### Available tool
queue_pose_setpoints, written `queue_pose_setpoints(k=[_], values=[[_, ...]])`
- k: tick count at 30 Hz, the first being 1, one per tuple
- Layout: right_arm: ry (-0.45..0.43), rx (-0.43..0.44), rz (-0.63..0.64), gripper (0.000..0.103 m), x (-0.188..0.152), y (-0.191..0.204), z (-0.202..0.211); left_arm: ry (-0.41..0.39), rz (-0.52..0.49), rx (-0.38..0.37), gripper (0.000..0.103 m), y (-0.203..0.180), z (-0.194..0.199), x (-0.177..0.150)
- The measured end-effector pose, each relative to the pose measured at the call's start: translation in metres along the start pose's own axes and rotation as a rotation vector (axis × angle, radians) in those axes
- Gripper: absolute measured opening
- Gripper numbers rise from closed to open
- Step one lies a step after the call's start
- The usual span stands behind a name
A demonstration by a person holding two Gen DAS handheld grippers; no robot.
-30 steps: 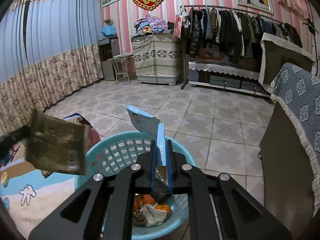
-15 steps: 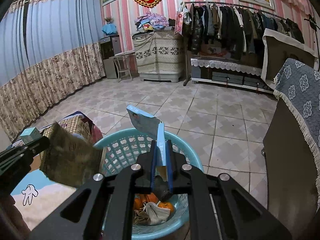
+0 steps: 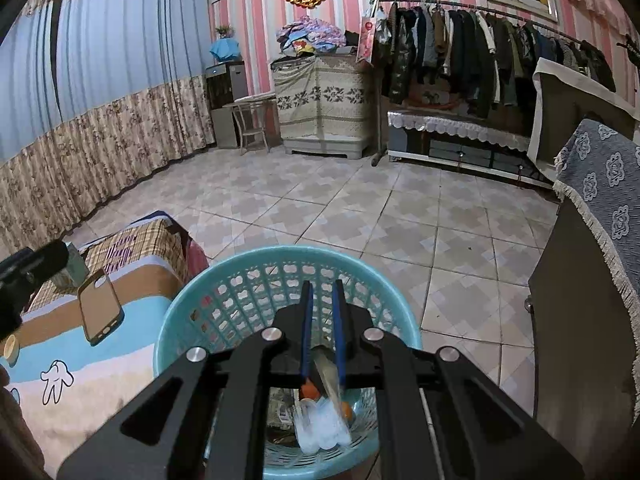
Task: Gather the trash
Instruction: 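Carry wrapper and leaflet over the blue basket and open both tools to drop them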
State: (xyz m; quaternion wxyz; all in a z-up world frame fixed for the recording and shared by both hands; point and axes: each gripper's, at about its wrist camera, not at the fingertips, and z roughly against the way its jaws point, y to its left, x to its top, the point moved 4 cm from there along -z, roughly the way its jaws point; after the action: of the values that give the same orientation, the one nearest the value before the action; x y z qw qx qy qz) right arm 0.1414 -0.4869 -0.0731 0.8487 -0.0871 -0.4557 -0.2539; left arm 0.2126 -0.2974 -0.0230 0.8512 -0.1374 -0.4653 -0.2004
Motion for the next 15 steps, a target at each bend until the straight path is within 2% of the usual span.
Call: queue_pose_setpoints(k=[7,8,9,11,13,15], values=[[0.033,-0.006,0.034,0.012,-0.004,0.013,-0.005,0.0,0.0,0.029,0.087,0.011,0.001,0.0],[0.034,-0.01,0.037,0.019,-0.004,0.014,-0.005,-0.002,-0.002,0.038,0.088,0.013,0.002,0.0],[0.03,-0.015,0.041,0.037,-0.005,0.016,-0.005,-0.005,-0.002,0.047,0.089,0.017,0.004,0.0],[0.013,-0.024,0.045,0.055,-0.003,0.018,-0.002,-0.008,0.002,0.066,0.091,0.024,0.006,0.001],[0.007,-0.018,0.05,0.055,-0.001,0.022,0.0,-0.01,0.009,0.091,0.093,0.036,0.008,0.001],[-0.004,-0.008,0.055,0.064,0.0,0.028,0.003,-0.013,0.02,0.117,0.095,0.048,0.011,0.001]])
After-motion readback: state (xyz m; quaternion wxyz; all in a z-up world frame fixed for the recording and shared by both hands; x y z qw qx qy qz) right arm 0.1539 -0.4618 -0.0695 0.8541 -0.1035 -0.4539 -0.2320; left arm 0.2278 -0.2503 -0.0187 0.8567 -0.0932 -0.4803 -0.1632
